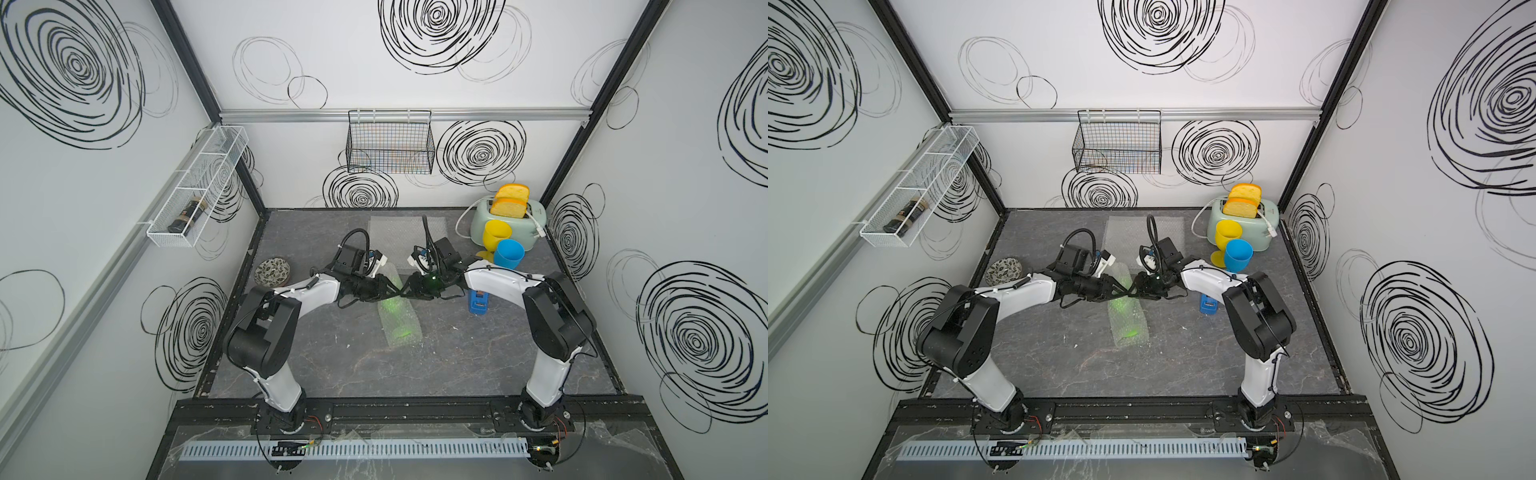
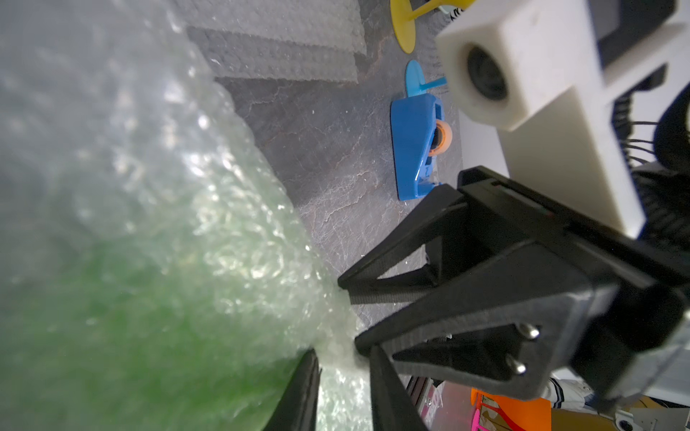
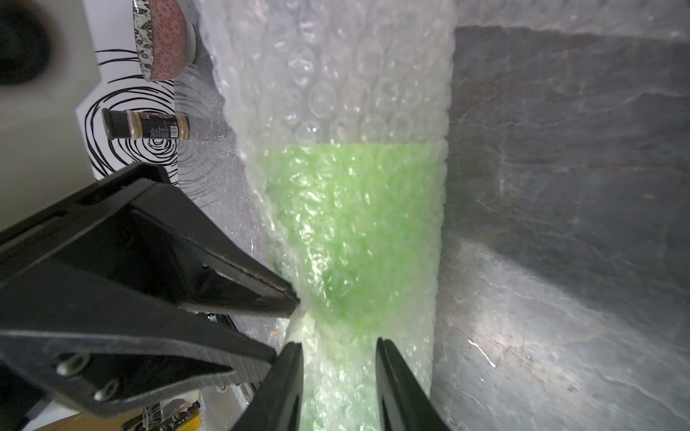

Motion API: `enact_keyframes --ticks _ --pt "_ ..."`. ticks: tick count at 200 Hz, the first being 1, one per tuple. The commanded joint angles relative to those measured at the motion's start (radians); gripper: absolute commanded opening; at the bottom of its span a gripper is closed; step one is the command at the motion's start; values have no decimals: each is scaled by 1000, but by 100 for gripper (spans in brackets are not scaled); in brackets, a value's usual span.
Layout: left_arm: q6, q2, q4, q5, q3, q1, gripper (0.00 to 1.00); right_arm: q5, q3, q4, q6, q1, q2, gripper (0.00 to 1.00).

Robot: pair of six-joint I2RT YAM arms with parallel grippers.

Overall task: Wrap wine glasses in bubble wrap
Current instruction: Wrap the wine glass in bubble wrap.

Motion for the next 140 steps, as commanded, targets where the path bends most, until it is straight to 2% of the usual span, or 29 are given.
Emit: enact_keyframes --ticks 1,33,78,140 --pt "15 36 -70 -92 -22 3 29 -55 -24 38 -8 -21 -38 37" --pt "10 32 -60 -88 -29 2 29 -56 -58 44 -18 -39 -100 39" --pt "9 35 -64 -88 -25 5 29 -59 -84 49 -40 -25 -107 56" --pt "10 37 -66 -87 -21 3 29 -62 -85 62 -49 6 -43 55"
